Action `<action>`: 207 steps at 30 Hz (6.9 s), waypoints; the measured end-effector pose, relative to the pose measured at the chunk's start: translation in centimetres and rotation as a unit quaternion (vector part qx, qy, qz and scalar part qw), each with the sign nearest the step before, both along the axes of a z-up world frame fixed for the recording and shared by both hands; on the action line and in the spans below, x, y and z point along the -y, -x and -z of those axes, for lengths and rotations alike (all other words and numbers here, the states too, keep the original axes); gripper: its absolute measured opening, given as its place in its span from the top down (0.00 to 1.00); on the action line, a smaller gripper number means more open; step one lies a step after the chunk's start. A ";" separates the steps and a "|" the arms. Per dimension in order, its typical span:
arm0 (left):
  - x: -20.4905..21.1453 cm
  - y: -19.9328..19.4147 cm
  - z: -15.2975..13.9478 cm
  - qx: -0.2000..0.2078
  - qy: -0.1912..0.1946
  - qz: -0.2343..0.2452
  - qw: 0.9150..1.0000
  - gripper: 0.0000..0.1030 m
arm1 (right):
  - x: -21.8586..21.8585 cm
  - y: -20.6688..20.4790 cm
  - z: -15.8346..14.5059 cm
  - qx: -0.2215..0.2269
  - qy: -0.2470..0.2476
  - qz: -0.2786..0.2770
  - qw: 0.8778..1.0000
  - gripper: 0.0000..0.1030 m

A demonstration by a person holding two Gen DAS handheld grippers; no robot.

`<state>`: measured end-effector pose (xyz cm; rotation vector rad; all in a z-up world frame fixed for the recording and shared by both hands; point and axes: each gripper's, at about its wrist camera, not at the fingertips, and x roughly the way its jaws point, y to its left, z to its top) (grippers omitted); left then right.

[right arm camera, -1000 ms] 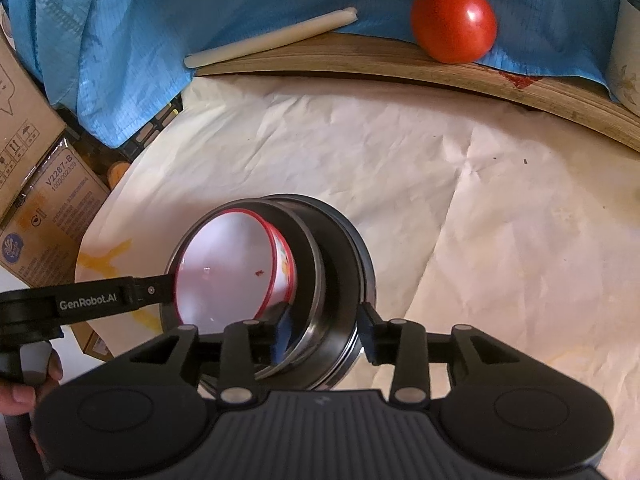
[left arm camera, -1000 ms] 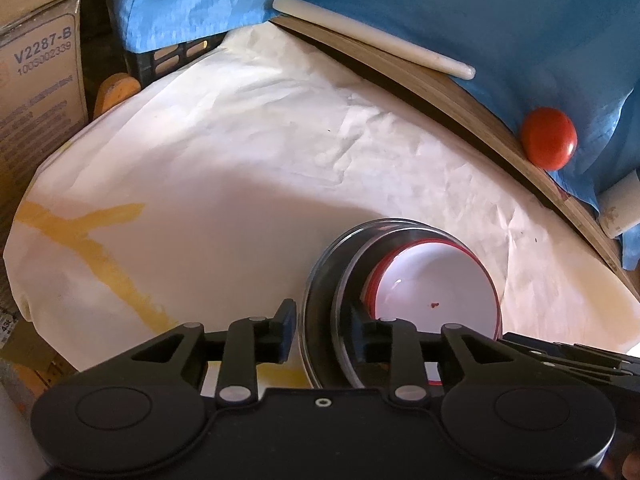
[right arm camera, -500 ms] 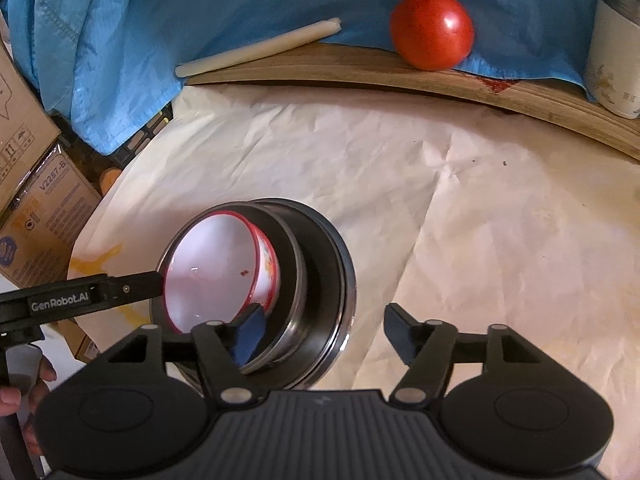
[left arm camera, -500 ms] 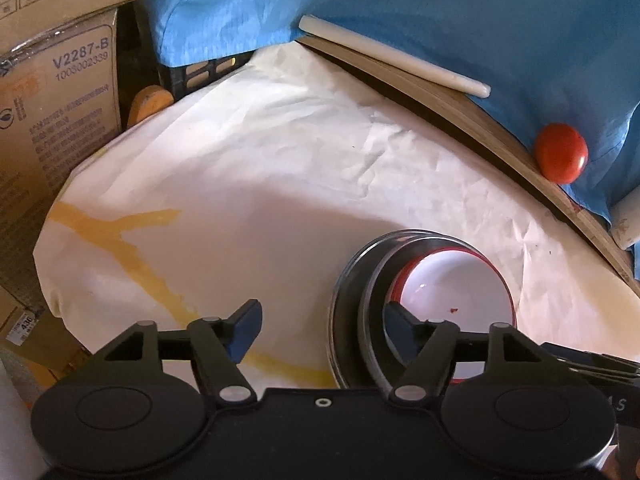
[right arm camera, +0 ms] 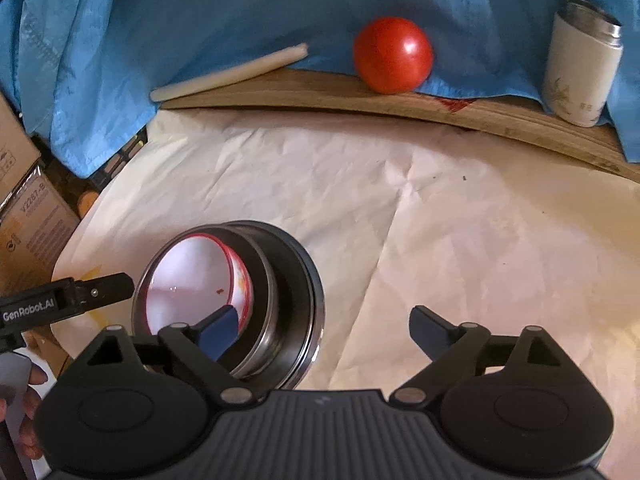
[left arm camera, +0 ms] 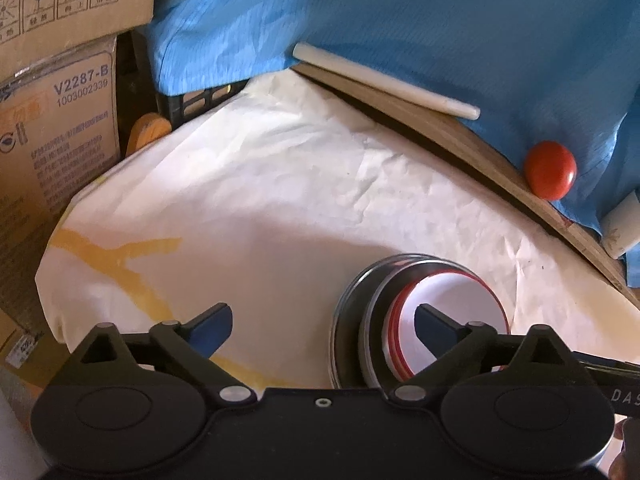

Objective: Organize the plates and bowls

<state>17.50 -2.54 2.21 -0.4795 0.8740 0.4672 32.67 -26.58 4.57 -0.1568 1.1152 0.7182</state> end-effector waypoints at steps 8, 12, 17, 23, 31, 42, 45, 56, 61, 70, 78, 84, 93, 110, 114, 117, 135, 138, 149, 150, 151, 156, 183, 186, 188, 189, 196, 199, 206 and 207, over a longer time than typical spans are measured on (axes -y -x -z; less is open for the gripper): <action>-0.4 0.7 -1.0 0.036 -0.015 0.040 0.998 0.01 | 0.3 1.3 -1.5 0.046 0.004 0.052 0.998 0.01; -0.6 1.2 -1.9 0.050 -0.043 0.072 0.995 0.01 | 0.7 2.3 -2.3 0.065 -0.001 0.085 0.994 0.00; -1.3 2.4 -2.9 0.081 -0.046 0.092 0.991 0.01 | 0.9 4.3 -3.3 0.093 -0.009 0.115 0.989 0.00; -1.1 4.3 -3.4 0.105 -0.064 0.127 0.984 0.01 | 1.5 7.8 -4.1 0.130 -0.021 0.132 0.983 0.00; -1.1 7.8 -4.2 0.152 -0.067 0.155 0.974 0.01 | 1.2 13.9 -5.3 0.222 -0.003 0.135 0.966 0.00; -0.8 12.9 -4.4 0.213 -0.098 0.179 0.955 0.01 | 1.3 20.6 -6.4 0.272 -0.019 0.160 0.949 0.00; -0.5 14.0 -4.0 0.216 -0.113 0.191 0.951 0.01 | 1.7 22.1 -6.1 0.282 -0.027 0.166 0.945 0.00; 0.1 17.2 -2.7 0.207 -0.129 0.209 0.947 0.01 | 2.3 26.3 -5.6 0.290 -0.041 0.182 0.939 0.00; 0.2 18.2 -2.3 0.201 -0.134 0.217 0.946 0.01 | 2.4 27.2 -5.2 0.283 -0.045 0.185 0.940 0.00; 0.2 18.7 -2.1 0.200 -0.139 0.227 0.943 0.01 | 2.7 27.8 -4.8 0.264 -0.053 0.187 0.945 0.00; 0.0 18.6 -1.4 0.189 -0.122 0.238 0.945 0.01 | 3.2 27.9 -4.0 0.249 -0.058 0.193 0.947 0.00; 0.6 18.4 -0.8 0.173 -0.136 0.247 0.944 0.01 | 2.9 27.7 -3.8 0.241 -0.055 0.187 0.951 0.00; 0.5 18.4 -0.8 0.169 -0.140 0.239 0.946 0.01 | 2.5 27.4 -3.6 0.226 -0.059 0.181 0.955 0.00; 0.7 18.7 -0.9 0.173 -0.137 0.240 0.945 0.01 | 2.5 27.5 -3.6 0.224 -0.063 0.181 0.955 0.00; 0.8 18.8 -0.9 0.173 -0.139 0.238 0.945 0.01 | 2.5 27.6 -3.6 0.227 -0.065 0.181 0.955 0.00; 0.8 18.8 -1.0 0.172 -0.139 0.238 0.946 0.01 | 2.6 27.7 -3.6 0.226 -0.066 0.181 0.955 0.00; 0.9 19.1 -1.0 0.168 -0.142 0.232 0.948 0.01 | 2.7 27.6 -3.5 0.222 -0.068 0.179 0.956 0.00; 0.8 19.1 -1.0 0.170 -0.138 0.232 0.948 0.01 | 2.7 27.7 -3.4 0.221 -0.067 0.180 0.956 0.00; 1.0 18.8 -0.8 0.164 -0.136 0.228 0.950 0.01 | 2.9 27.8 -3.3 0.218 -0.067 0.184 0.956 0.00; 1.0 18.8 -0.9 0.164 -0.137 0.229 0.950 0.01 | 2.9 27.9 -3.3 0.219 -0.068 0.185 0.956 0.00; 1.1 18.8 -0.9 0.164 -0.137 0.229 0.950 0.01 | 2.9 27.9 -3.3 0.219 -0.068 0.185 0.956 0.00; 1.0 18.8 -0.9 0.167 -0.133 0.228 0.950 0.01 | 3.0 27.9 -3.3 0.218 -0.067 0.187 0.956 0.00; 0.5 18.6 -0.7 0.166 -0.120 0.217 0.954 0.01 | 2.6 27.6 -3.4 0.215 -0.063 0.184 0.957 0.00; 0.5 18.5 -0.8 0.166 -0.120 0.215 0.955 0.01 | 2.5 27.5 -3.3 0.214 -0.063 0.184 0.957 0.00; 0.5 18.5 -0.8 0.165 -0.119 0.216 0.955 0.01 | 2.5 27.5 -3.3 0.214 -0.062 0.184 0.957 0.00; 0.5 18.4 -0.8 0.164 -0.120 0.216 0.955 0.01 | 2.5 27.5 -3.2 0.213 -0.062 0.184 0.958 0.00; 0.6 18.4 -0.8 0.165 -0.119 0.216 0.955 0.01 | 2.5 27.4 -3.3 0.213 -0.061 0.184 0.958 0.00; 0.6 18.3 -0.7 0.166 -0.118 0.216 0.955 0.01 | 2.6 27.3 -3.3 0.213 -0.061 0.183 0.958 0.00; 0.5 18.3 -0.6 0.174 -0.108 0.214 0.955 0.01 | 2.6 27.3 -3.3 0.213 -0.060 0.183 0.958 0.00; 0.6 18.3 -0.6 0.172 -0.108 0.214 0.956 0.01 | 2.6 27.3 -3.3 0.213 -0.060 0.183 0.958 0.00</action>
